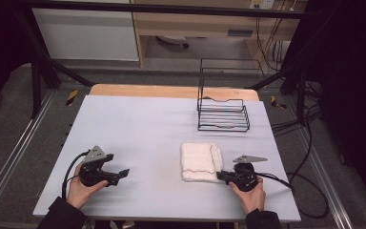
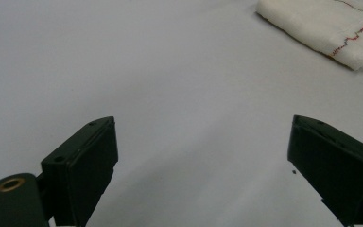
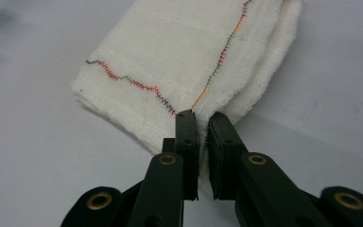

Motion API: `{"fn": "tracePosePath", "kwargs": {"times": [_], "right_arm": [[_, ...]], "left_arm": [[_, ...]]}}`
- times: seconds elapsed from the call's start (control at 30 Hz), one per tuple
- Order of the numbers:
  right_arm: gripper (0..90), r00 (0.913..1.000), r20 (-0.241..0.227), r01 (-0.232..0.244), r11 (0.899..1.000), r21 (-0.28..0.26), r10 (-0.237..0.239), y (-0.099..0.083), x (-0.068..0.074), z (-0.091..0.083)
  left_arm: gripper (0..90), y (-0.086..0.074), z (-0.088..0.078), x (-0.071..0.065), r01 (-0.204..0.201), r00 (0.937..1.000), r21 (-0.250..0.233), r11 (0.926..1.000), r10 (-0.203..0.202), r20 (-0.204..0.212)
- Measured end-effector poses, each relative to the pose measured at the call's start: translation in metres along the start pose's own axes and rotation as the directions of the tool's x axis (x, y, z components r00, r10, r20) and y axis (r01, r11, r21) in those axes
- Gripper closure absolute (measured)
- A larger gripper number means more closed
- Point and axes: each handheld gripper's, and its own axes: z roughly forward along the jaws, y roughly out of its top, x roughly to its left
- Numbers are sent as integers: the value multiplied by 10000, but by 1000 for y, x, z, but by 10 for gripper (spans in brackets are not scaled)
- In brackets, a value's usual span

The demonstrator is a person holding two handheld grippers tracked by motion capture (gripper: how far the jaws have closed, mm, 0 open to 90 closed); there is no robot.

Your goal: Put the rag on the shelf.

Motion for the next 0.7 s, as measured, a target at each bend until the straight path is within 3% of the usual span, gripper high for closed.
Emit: {"fn": "tracePosePath", "kwargs": {"times": [0.2, 0.4, 0.53, 0.7], "right_arm": [[755, 9988, 266, 407, 9991, -108, -404, 2, -3, 4], [519, 9953, 421, 902, 9918, -906, -867, 4, -8, -3], [389, 9910, 538, 1265, 9884, -844, -1223, 6, -15, -3], [248, 9914, 424, 1271, 9873, -956, -1236, 6, -19, -2]], "left_arm": [[90, 0, 0, 0, 25, 10000, 9, 10000, -25, 11], [88, 4, 1, -2, 101, 9999, -40, 9999, -101, -64], [64, 10, 3, -3, 225, 9996, -105, 9997, -227, -140], [53, 22, 10, -10, 105, 9999, -80, 9999, -105, -99]]}}
